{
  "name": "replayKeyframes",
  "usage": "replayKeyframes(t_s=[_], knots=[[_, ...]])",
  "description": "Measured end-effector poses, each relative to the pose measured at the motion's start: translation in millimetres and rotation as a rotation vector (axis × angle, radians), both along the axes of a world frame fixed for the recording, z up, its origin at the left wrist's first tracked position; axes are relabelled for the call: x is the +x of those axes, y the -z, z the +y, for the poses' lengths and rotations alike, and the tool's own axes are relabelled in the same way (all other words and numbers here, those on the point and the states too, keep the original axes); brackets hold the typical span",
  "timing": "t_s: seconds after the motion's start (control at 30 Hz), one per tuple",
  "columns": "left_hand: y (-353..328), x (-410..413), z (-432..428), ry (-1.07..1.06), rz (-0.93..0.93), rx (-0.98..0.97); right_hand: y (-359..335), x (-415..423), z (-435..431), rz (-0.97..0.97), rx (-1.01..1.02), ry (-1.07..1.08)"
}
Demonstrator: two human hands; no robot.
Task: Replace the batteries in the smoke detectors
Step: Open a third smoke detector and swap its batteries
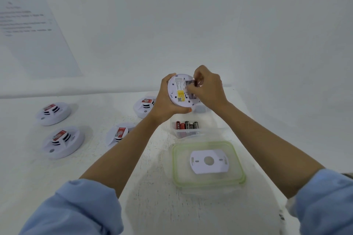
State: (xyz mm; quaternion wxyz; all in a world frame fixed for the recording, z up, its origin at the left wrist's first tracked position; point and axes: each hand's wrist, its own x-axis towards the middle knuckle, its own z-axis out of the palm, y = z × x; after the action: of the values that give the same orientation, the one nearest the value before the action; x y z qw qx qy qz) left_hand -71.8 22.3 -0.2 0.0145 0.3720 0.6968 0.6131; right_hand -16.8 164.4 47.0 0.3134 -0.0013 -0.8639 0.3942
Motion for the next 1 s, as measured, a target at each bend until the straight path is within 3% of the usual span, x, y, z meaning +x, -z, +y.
replayKeyframes(t_s=[0.07, 0.13, 0.27, 0.4, 0.5, 0.63, 0.7, 0.8, 0.87, 1.0], knots=[[-4, -5, -5, -0.034, 0.004, 0.001, -8, 4, 4, 0.128, -0.246, 0.043], [-7, -9, -13, -0.069, 0.002, -0.004, -11, 5, 14, 0.034, -0.296, 0.151], [-10, -16, -21, -0.116, -0.01, -0.001, 12, 5, 21, -0.775, 0.273, 0.141], [-9, -26, -22, -0.115, 0.001, -0.006, 37, 4, 15, -1.04, 0.334, 0.013], [-9, -36, -23, -0.111, -0.016, -0.001, 18, -6, 19, -1.033, 0.339, -0.007], [-9, -50, -23, -0.106, -0.026, 0.001, -7, -39, 20, -0.727, 0.305, 0.052], [-10, -55, -21, -0.108, -0.025, 0.013, -4, -59, 9, -0.676, 0.306, 0.005], [-8, -65, -18, -0.109, -0.03, 0.026, 17, -87, -2, -0.89, 0.291, -0.134], [-5, -69, -18, -0.101, -0.032, 0.025, 29, -100, -1, -0.978, 0.391, -0.178], [-1, -73, -17, -0.096, -0.044, 0.018, 38, -107, -2, -0.966, 0.479, -0.263]])
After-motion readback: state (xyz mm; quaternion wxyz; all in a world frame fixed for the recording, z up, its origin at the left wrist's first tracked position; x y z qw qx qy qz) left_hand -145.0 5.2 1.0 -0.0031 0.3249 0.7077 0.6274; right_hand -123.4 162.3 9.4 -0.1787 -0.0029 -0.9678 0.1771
